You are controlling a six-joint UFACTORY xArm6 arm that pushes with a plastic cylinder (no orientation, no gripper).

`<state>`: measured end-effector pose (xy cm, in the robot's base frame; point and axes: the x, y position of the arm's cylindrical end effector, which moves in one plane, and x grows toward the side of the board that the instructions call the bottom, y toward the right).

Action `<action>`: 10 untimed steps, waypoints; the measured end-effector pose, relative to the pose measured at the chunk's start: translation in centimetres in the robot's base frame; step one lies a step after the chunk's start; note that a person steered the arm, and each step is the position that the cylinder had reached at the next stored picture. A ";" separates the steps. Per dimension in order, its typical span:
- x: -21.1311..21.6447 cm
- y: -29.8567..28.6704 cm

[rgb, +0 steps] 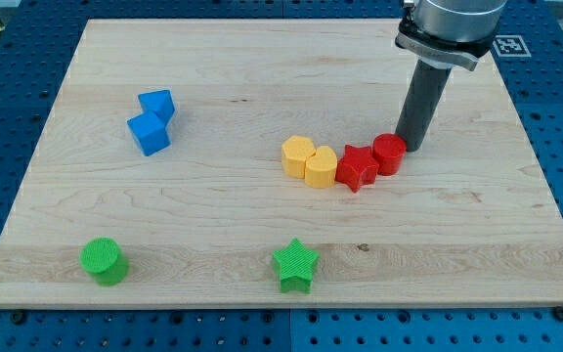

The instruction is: Push the green star to the bottom left of the red circle

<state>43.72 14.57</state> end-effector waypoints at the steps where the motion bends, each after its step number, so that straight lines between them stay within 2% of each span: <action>1: 0.0 0.4; 2: 0.0 3.3; 3: 2.7 5.1; 5: 14.3 3.2; 7: 14.6 2.5; 10: 11.7 -10.2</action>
<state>55.40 4.39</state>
